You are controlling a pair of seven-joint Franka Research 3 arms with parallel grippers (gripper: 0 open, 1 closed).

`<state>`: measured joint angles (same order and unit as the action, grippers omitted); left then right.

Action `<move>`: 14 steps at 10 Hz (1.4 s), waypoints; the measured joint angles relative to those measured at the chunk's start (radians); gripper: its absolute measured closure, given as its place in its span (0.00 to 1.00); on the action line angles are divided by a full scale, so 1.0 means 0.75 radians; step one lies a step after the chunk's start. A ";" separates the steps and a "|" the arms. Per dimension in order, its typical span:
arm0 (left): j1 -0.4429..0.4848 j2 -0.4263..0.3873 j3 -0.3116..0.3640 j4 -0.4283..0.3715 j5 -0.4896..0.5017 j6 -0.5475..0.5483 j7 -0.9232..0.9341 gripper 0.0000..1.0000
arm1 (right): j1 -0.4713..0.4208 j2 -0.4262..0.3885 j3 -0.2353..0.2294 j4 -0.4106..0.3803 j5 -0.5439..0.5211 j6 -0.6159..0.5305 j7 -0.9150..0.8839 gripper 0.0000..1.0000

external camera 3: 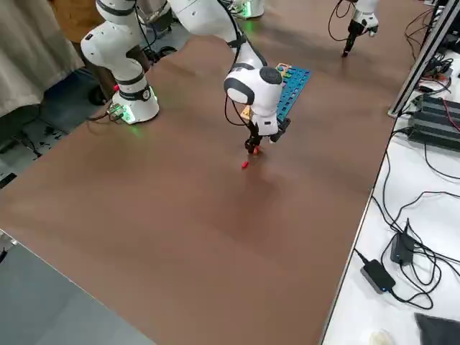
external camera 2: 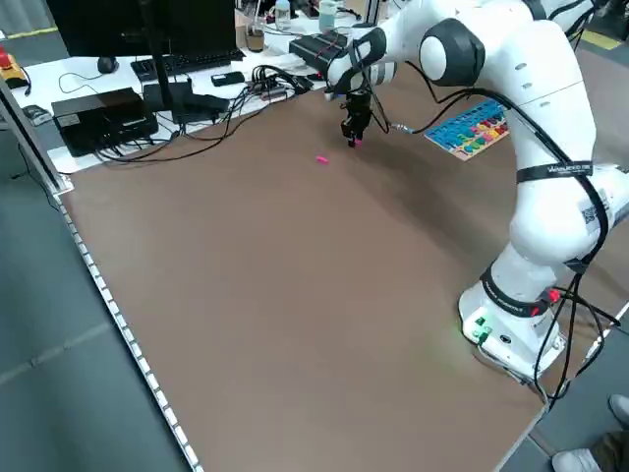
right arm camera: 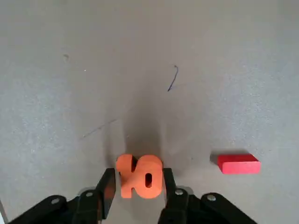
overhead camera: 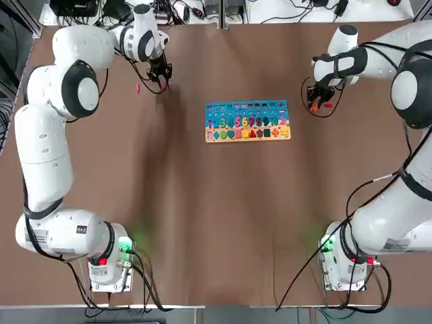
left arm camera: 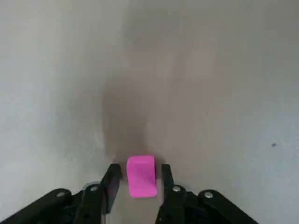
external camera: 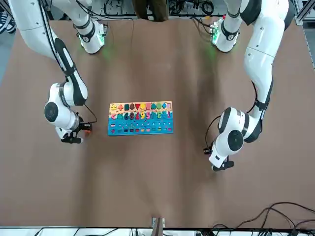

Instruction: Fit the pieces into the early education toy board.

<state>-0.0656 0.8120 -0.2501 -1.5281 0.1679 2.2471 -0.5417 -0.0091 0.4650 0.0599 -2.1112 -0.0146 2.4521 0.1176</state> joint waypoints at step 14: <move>-0.001 0.000 0.002 0.014 0.000 0.000 0.002 0.74 | 0.000 -0.003 0.000 0.000 0.000 0.000 0.000 0.60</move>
<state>-0.0661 0.8117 -0.2483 -1.5178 0.1682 2.2471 -0.5399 -0.0091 0.4628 0.0598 -2.1111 -0.0146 2.4519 0.1174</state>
